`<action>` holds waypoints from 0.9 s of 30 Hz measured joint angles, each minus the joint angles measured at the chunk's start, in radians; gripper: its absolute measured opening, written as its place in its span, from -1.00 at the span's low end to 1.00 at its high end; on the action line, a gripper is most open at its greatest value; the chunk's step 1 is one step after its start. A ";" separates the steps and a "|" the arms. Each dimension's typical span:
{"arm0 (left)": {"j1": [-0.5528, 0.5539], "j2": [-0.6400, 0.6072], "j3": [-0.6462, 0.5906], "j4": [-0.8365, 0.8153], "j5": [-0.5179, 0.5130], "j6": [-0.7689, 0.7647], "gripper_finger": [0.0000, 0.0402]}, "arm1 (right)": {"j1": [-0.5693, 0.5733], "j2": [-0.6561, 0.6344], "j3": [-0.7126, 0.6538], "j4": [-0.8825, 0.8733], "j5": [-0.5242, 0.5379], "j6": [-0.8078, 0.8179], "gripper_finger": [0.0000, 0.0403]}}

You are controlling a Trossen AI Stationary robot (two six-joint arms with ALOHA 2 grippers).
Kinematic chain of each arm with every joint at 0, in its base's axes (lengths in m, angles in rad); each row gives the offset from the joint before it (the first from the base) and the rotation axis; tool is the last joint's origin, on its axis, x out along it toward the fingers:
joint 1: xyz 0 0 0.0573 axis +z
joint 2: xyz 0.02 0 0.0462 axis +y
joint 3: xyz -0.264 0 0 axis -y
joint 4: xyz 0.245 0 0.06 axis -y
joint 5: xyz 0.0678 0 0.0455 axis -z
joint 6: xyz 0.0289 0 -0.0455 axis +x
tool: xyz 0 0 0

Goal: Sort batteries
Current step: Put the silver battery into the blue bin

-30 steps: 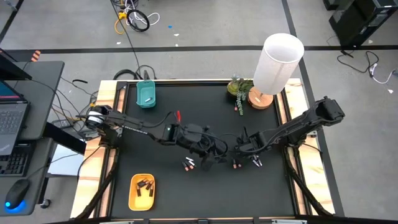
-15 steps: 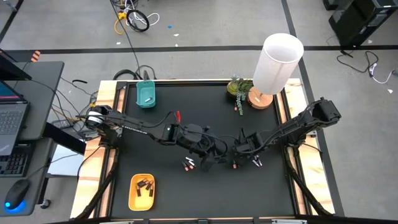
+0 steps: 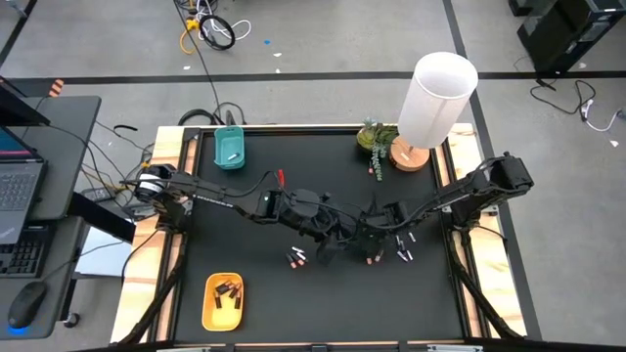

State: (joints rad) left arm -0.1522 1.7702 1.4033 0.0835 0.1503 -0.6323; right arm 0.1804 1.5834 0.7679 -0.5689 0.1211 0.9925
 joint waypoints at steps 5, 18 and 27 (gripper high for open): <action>0.003 0.000 0.000 -0.001 0.006 -0.001 -0.20 | -0.032 -0.020 -0.005 0.076 -0.005 0.008 -0.98; 0.002 0.000 0.000 -0.195 -0.028 -0.100 -0.20 | -0.066 -0.205 -0.004 0.125 0.046 0.000 -0.99; -0.002 0.000 -0.001 -0.205 -0.046 -0.095 -0.20 | -0.047 -0.462 -0.001 0.233 0.235 0.009 -1.00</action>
State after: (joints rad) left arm -0.1542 1.7699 1.4025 -0.1210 0.1046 -0.7278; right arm 0.1337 1.1217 0.7666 -0.3363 0.3559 1.0016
